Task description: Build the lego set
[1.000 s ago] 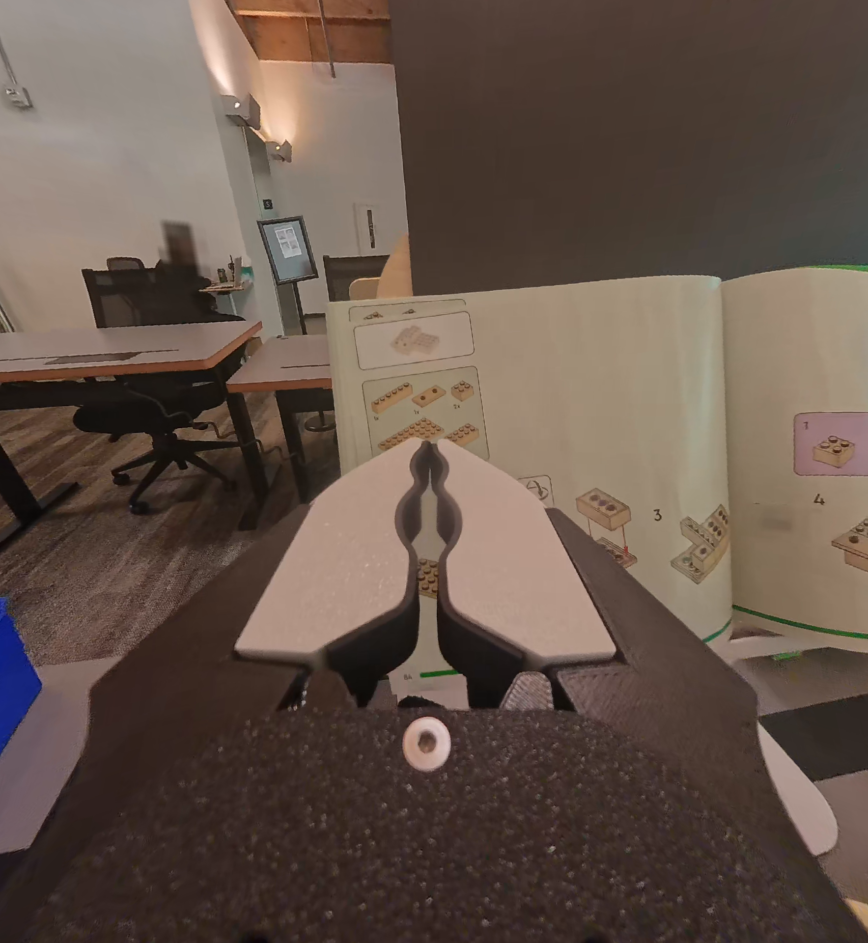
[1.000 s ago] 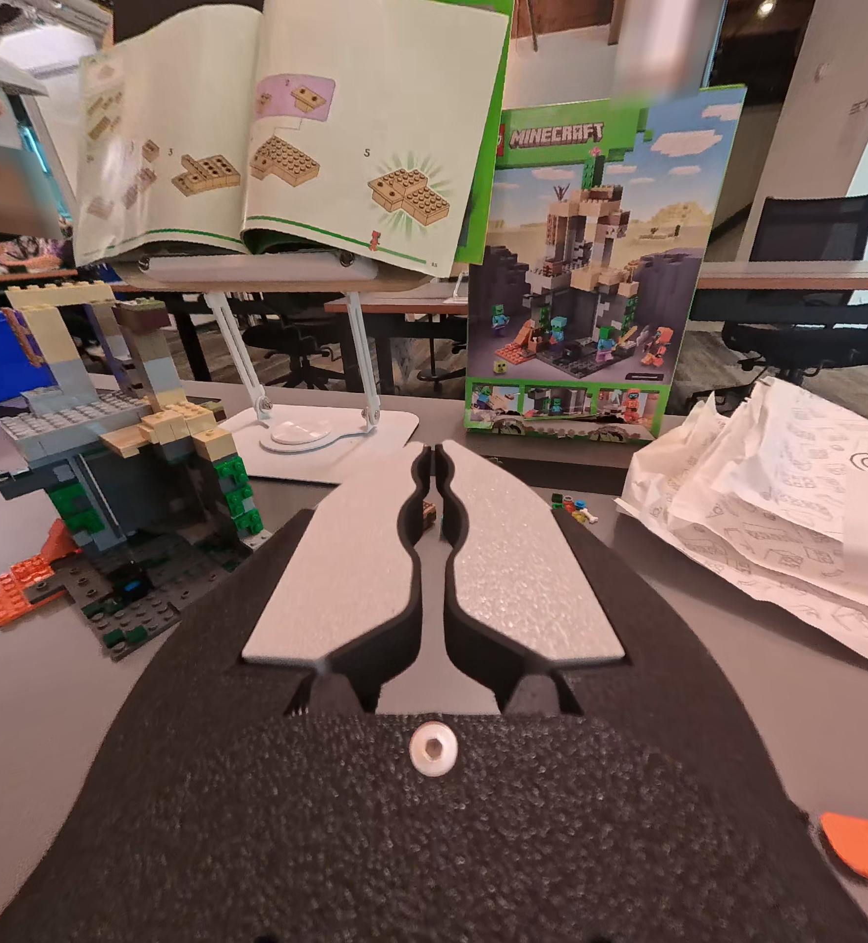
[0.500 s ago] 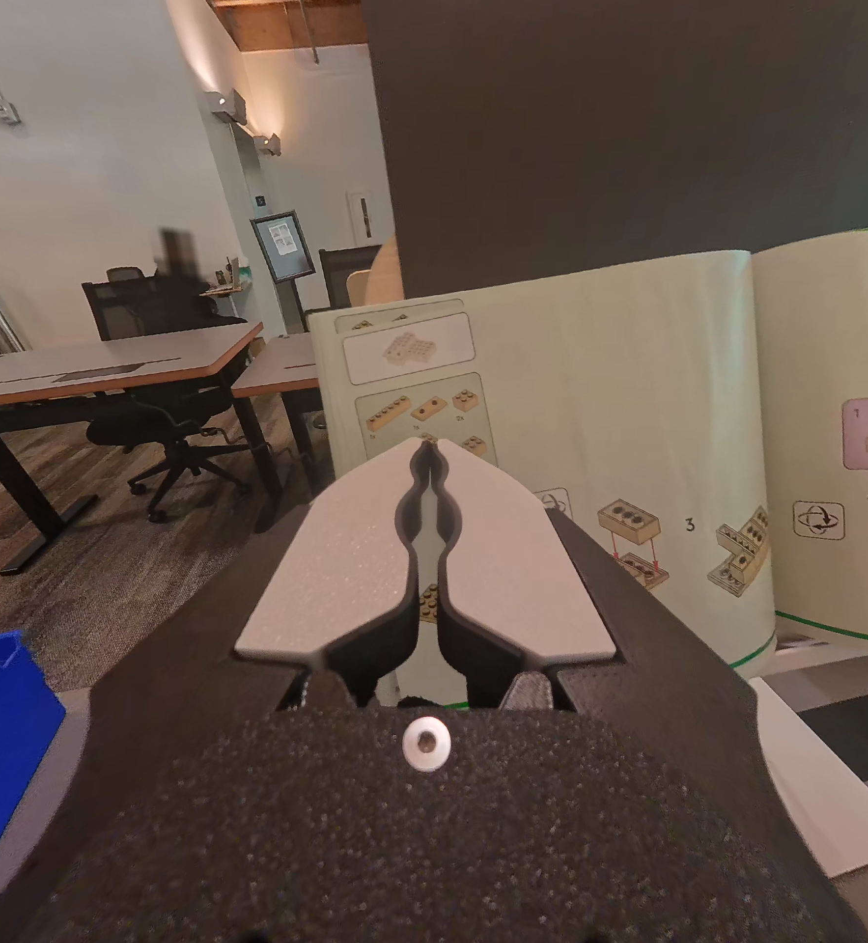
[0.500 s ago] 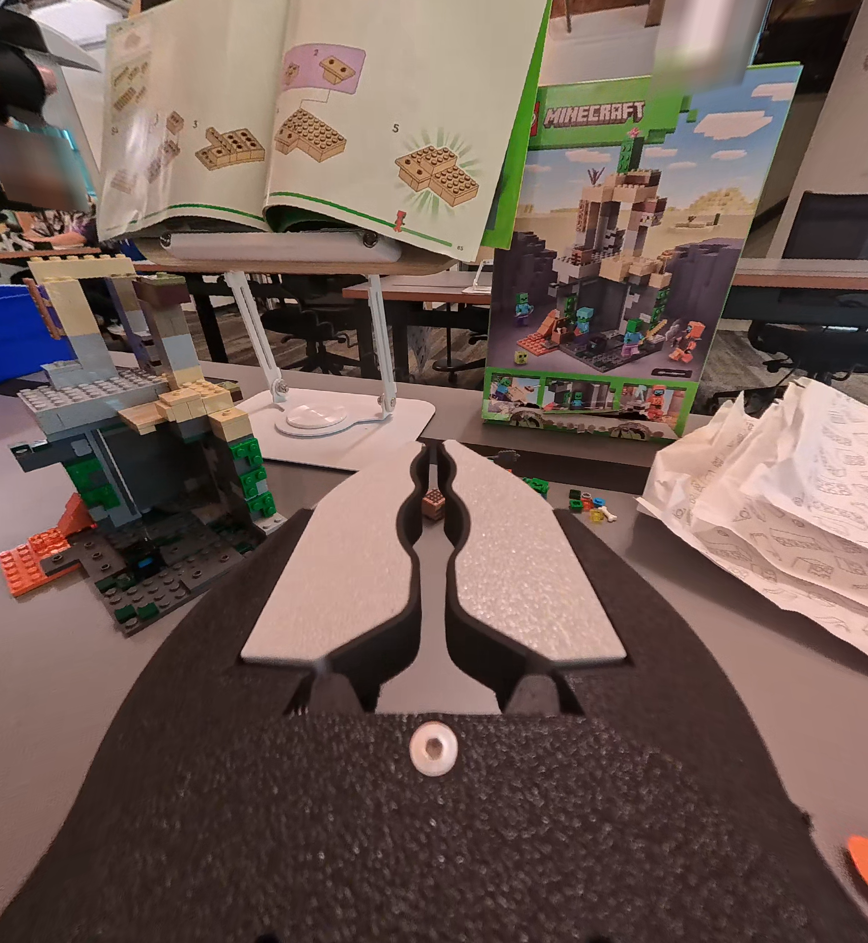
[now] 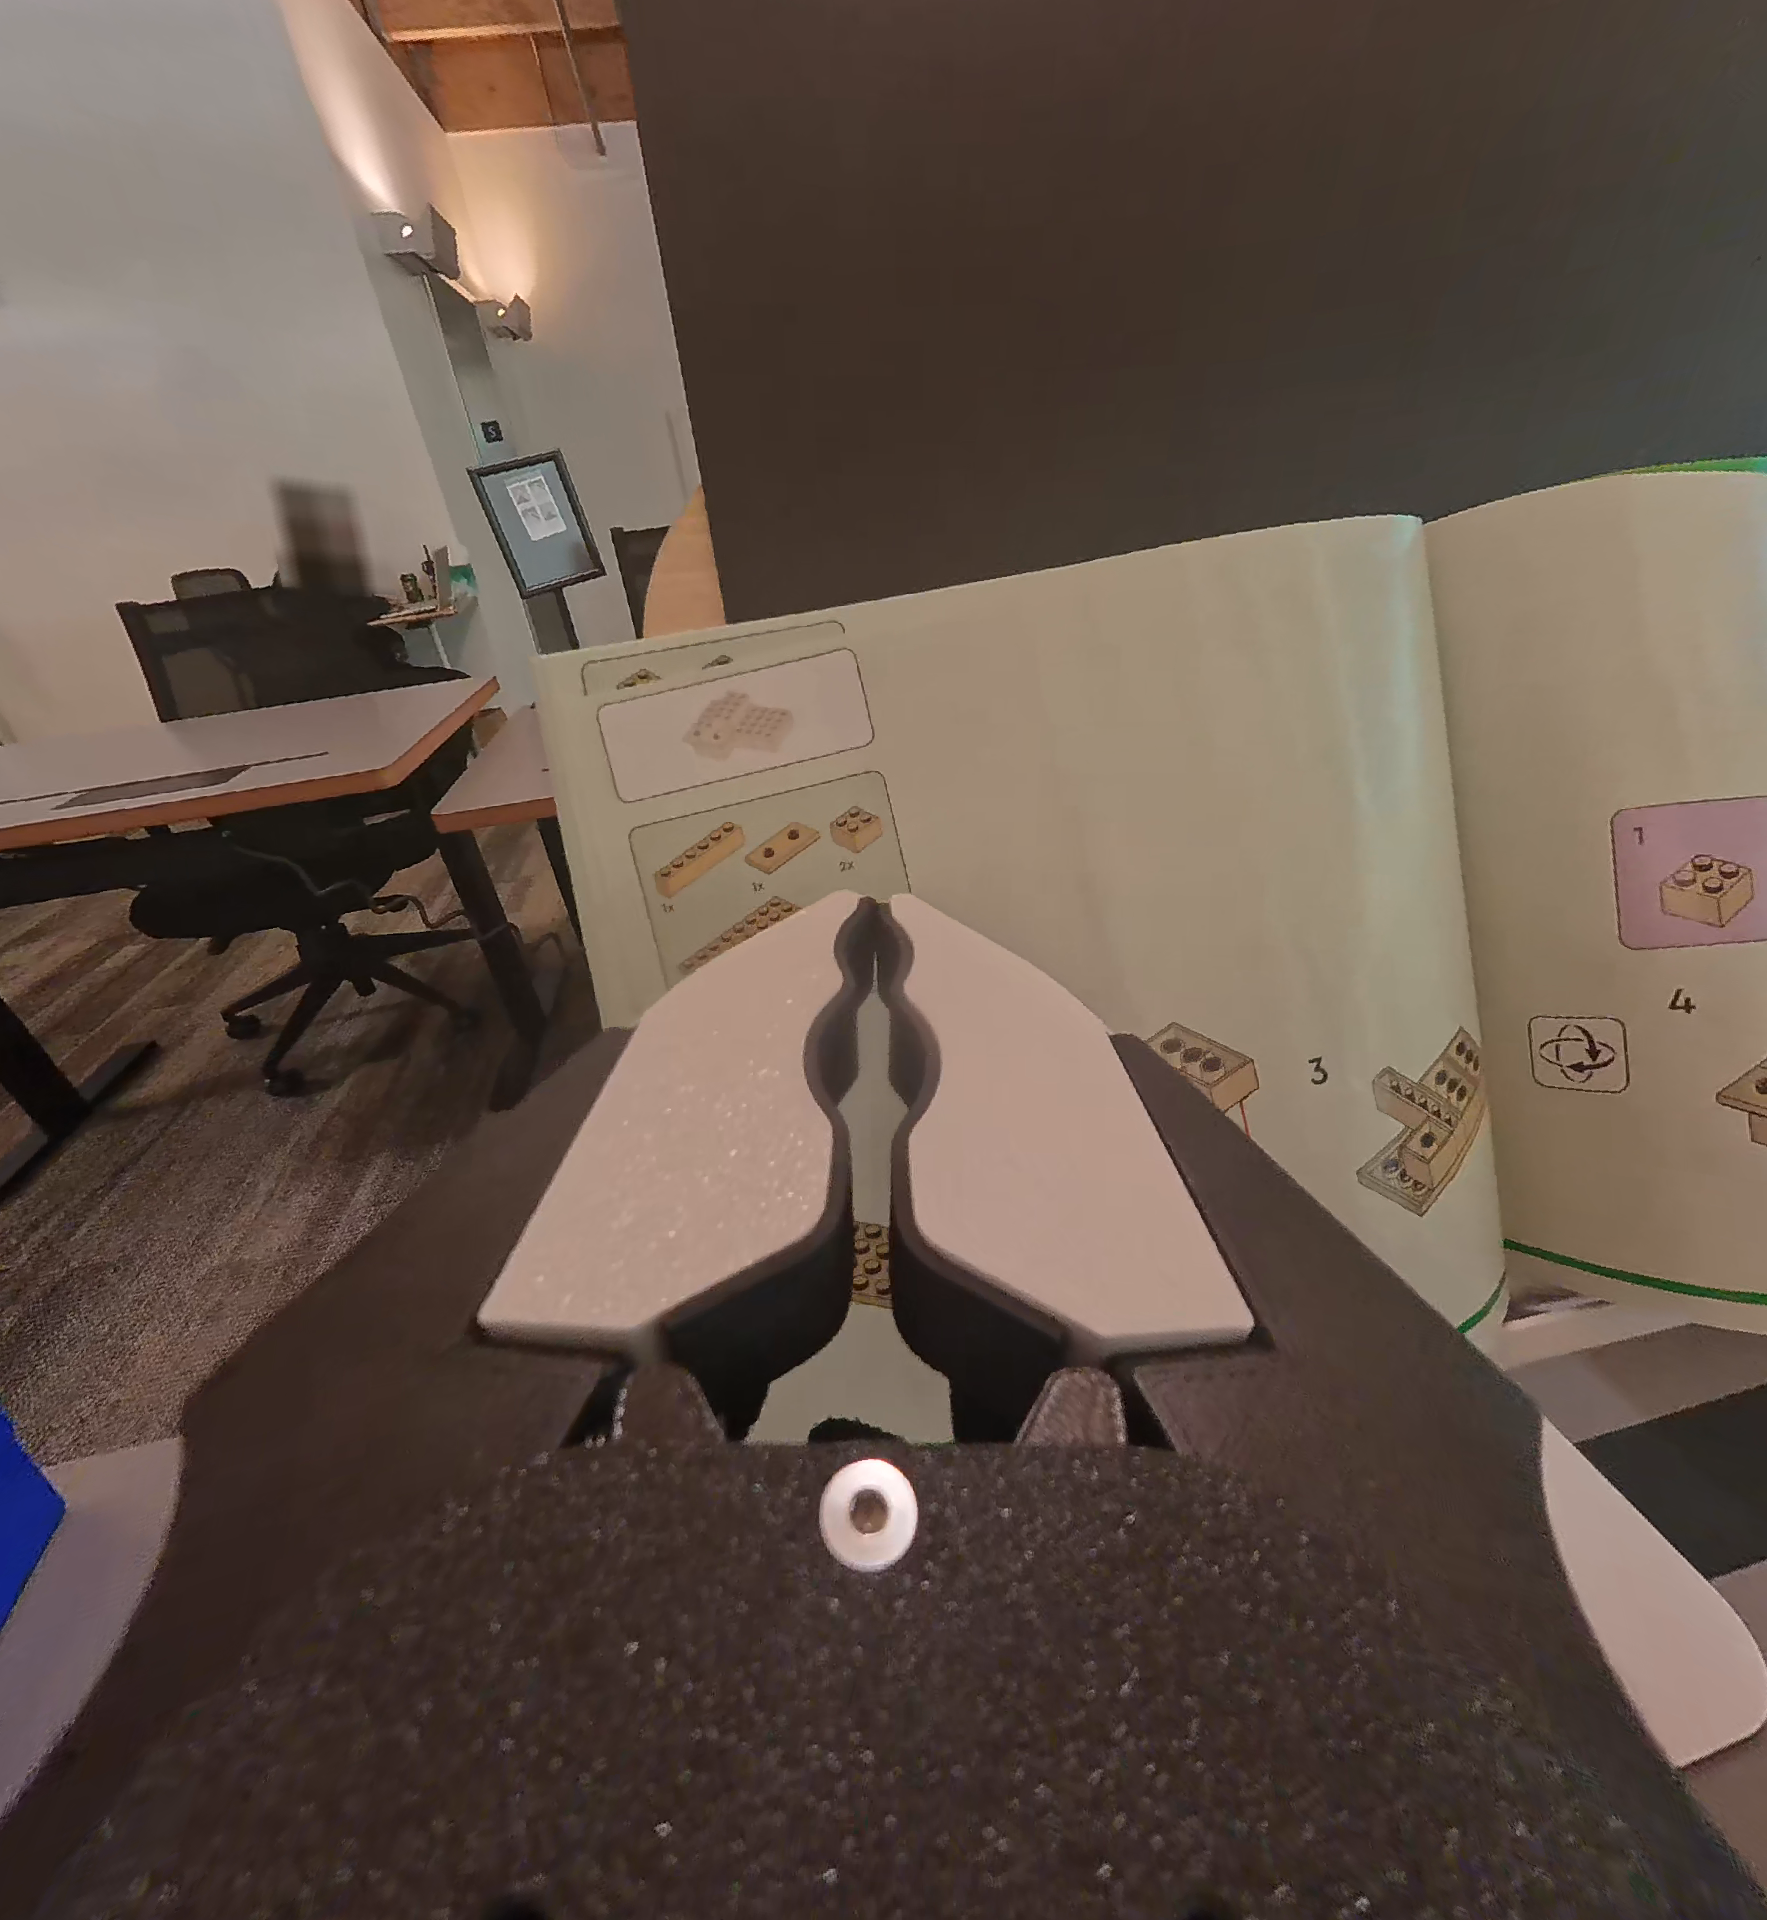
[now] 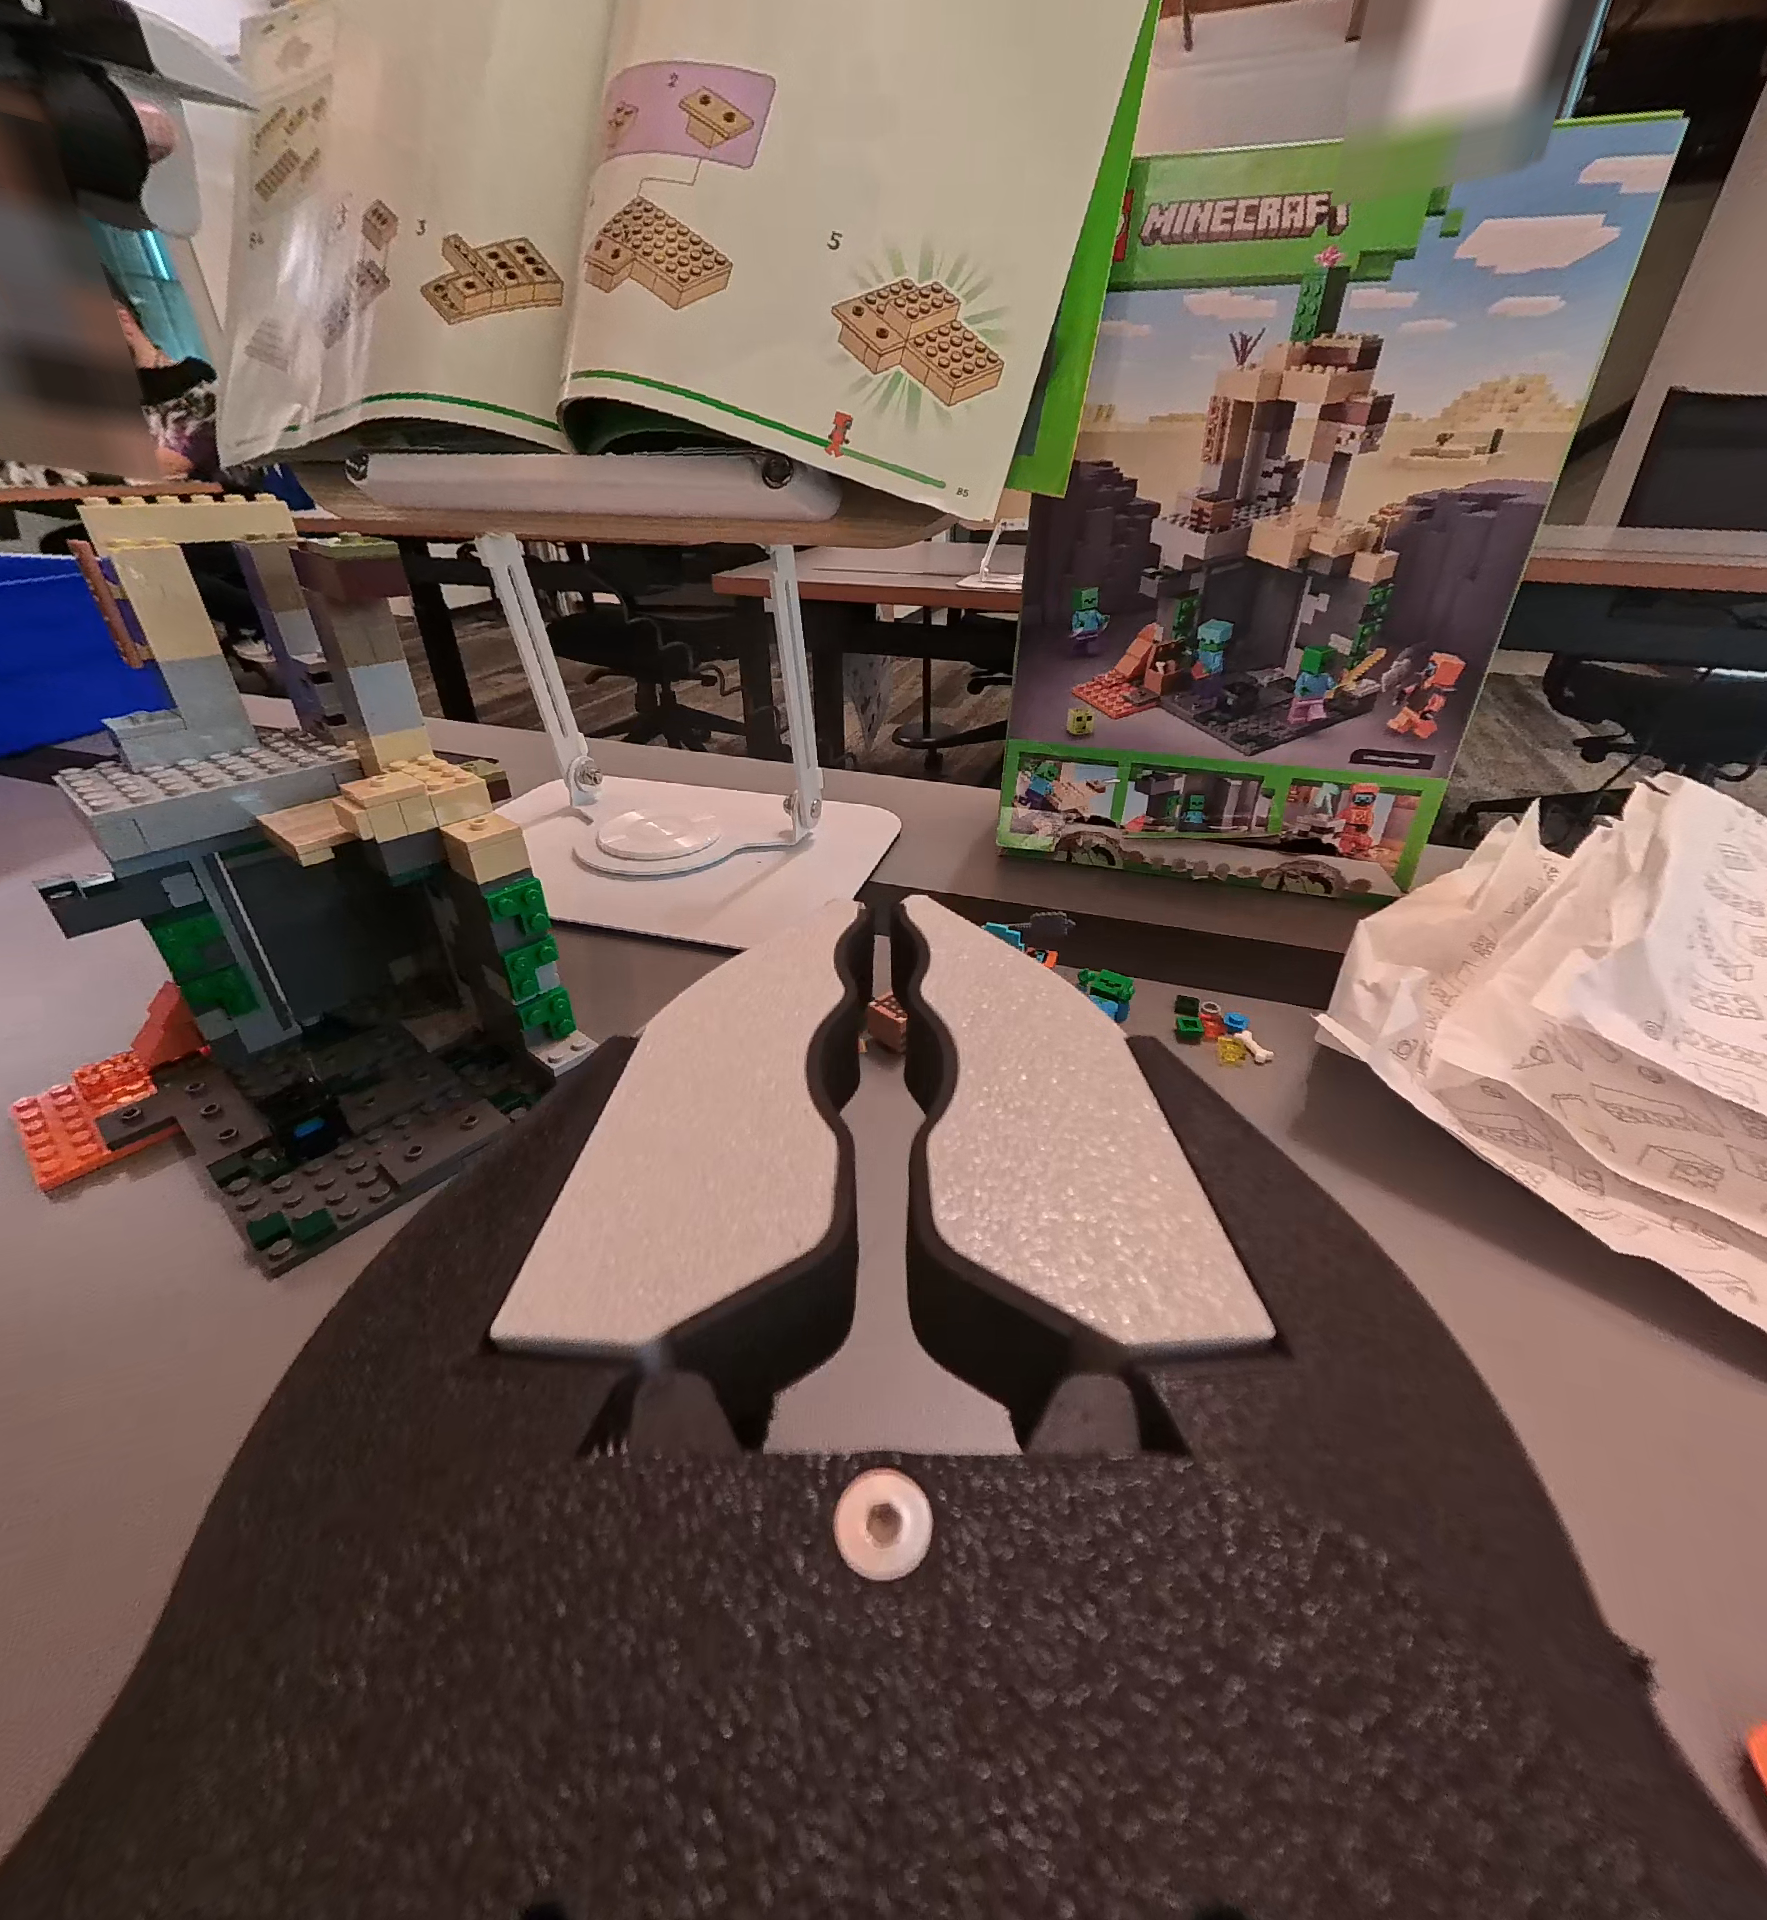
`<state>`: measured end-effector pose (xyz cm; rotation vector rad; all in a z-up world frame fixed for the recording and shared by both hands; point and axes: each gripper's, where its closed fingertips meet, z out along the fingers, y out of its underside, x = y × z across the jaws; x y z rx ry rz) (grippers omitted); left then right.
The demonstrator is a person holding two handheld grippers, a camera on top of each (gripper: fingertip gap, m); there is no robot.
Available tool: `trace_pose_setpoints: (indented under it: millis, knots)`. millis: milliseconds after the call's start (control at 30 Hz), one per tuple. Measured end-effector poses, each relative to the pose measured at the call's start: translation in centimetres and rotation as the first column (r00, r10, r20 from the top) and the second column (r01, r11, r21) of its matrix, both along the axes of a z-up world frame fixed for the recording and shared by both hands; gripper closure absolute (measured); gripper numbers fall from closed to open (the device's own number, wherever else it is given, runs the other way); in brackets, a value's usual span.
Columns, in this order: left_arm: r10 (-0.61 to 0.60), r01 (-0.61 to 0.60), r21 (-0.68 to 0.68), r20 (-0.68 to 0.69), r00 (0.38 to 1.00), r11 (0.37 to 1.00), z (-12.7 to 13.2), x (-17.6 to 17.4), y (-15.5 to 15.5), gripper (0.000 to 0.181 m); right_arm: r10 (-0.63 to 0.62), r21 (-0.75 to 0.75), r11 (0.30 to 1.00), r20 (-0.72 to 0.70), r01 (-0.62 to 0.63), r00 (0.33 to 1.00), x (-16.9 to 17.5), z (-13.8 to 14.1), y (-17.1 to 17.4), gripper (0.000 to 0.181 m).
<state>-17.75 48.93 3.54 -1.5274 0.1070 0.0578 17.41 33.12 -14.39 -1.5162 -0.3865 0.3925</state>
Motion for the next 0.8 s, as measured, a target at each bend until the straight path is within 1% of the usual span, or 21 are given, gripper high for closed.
trace_pose_setpoints:
  millis: [133, 567, 800]
  knots:
    - [-0.005, 0.005, 0.001, -0.009, 1.0, 1.0, 0.0, 0.3, -0.2, 0.181, 0.003, -0.003, 1.0, -0.001, -0.003, 1.0, 0.0, 0.0, 0.0, 0.179]
    - [-0.027, 0.026, -0.018, -0.033, 0.999, 1.0, -1.3, 1.1, -0.7, 0.181, 0.008, -0.004, 1.0, 0.0, -0.008, 1.0, -0.1, 0.0, -0.1, 0.179]
    - [-0.022, 0.021, -0.019, -0.044, 0.999, 1.0, -1.3, 0.8, -0.8, 0.181, 0.013, -0.004, 1.0, 0.002, -0.013, 1.0, -0.2, -0.1, -0.2, 0.179]
